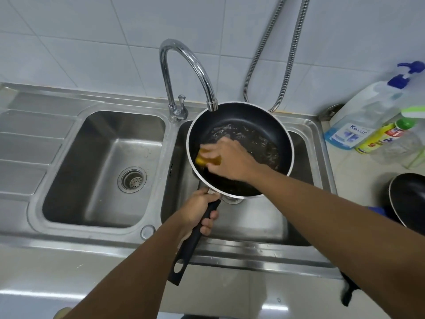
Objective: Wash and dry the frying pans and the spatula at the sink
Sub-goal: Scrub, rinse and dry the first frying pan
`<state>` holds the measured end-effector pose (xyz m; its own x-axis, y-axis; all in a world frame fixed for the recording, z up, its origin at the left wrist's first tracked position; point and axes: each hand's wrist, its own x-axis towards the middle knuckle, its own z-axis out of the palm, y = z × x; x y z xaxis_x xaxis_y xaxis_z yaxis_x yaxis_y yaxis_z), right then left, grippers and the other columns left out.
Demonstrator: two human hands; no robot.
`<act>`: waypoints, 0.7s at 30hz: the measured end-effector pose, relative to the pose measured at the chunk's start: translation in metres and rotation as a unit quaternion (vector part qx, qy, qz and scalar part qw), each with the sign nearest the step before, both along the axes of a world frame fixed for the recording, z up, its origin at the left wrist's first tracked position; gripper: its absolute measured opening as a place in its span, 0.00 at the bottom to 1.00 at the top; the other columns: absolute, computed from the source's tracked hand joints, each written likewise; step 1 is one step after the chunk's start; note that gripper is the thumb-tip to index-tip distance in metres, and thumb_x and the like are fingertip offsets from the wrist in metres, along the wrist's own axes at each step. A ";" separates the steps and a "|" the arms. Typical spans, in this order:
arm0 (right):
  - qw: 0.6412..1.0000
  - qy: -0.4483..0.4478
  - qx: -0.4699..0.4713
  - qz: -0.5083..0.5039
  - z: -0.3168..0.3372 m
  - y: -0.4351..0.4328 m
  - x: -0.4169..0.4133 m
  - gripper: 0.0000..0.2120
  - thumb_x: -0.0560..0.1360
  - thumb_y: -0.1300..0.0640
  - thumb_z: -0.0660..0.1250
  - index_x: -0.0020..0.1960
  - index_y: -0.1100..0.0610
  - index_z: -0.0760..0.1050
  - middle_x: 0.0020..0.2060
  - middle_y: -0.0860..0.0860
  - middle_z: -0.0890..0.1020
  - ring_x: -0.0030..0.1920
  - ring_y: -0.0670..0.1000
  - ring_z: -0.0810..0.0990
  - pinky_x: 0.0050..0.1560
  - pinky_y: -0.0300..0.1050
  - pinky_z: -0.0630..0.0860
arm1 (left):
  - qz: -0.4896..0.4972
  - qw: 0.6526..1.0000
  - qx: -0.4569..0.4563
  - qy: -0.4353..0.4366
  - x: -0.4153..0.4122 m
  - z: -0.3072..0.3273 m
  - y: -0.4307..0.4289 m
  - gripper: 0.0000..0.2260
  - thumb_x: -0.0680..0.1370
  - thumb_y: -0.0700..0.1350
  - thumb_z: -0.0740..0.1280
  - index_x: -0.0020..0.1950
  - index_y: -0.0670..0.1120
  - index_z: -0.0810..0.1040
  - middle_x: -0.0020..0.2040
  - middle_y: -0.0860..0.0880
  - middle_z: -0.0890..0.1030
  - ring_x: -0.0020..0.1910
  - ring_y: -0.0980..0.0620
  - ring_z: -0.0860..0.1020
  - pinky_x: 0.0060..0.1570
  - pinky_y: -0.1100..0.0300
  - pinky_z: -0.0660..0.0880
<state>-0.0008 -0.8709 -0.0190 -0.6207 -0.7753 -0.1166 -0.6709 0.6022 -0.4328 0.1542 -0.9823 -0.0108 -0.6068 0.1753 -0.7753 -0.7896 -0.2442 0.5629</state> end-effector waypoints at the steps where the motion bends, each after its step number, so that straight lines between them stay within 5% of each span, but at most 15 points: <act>1: 1.000 -0.024 -0.009 0.008 0.000 0.008 0.006 0.19 0.76 0.50 0.70 0.67 0.44 0.79 0.69 0.37 0.76 0.59 0.45 0.71 0.66 0.50 0.67 | 0.005 1.000 -0.004 0.004 0.000 -0.002 -0.001 0.05 0.86 0.47 0.60 0.58 0.47 0.69 0.30 0.48 0.69 0.22 0.54 0.61 0.21 0.65 0.59; 4: 0.997 -0.075 0.004 0.016 -0.003 0.042 0.010 0.14 0.73 0.51 0.72 0.58 0.43 0.85 0.61 0.33 0.81 0.53 0.46 0.72 0.59 0.43 0.69 | 0.013 1.000 -0.019 0.013 0.001 -0.005 -0.006 0.04 0.85 0.45 0.61 0.53 0.46 0.69 0.30 0.48 0.68 0.23 0.54 0.61 0.22 0.65 0.59; 8: 0.993 0.019 0.111 0.037 0.007 0.079 -0.004 0.13 0.69 0.44 0.64 0.45 0.46 0.85 0.51 0.36 0.82 0.47 0.47 0.71 0.52 0.43 0.72 | 0.024 1.000 0.019 -0.004 0.005 -0.003 -0.006 0.14 0.82 0.53 0.63 0.43 0.45 0.68 0.30 0.48 0.68 0.23 0.54 0.61 0.21 0.64 0.60; 12: 0.969 0.158 0.191 0.004 0.011 0.104 -0.038 0.18 0.76 0.43 0.61 0.54 0.49 0.84 0.55 0.48 0.81 0.52 0.51 0.74 0.56 0.51 0.74 | 0.029 0.999 -0.002 -0.024 0.006 0.000 -0.005 0.31 0.78 0.74 0.55 0.42 0.46 0.73 0.29 0.48 0.68 0.23 0.54 0.61 0.21 0.64 0.59; 17: 0.931 0.273 0.235 -0.061 0.007 0.095 -0.071 0.14 0.79 0.50 0.67 0.63 0.53 0.80 0.63 0.54 0.76 0.60 0.56 0.73 0.59 0.53 0.70 | -0.002 0.999 -0.034 -0.005 0.012 -0.001 -0.003 0.26 0.81 0.70 0.51 0.53 0.48 0.73 0.29 0.49 0.69 0.23 0.55 0.61 0.20 0.64 0.61; 21: 0.951 0.232 0.169 -0.114 0.015 0.048 -0.072 0.15 0.78 0.56 0.68 0.64 0.55 0.79 0.65 0.58 0.73 0.63 0.60 0.72 0.63 0.57 0.72 | -0.016 0.999 -0.049 0.003 0.016 -0.003 0.001 0.28 0.80 0.70 0.53 0.61 0.48 0.72 0.30 0.49 0.69 0.23 0.55 0.62 0.20 0.64 0.63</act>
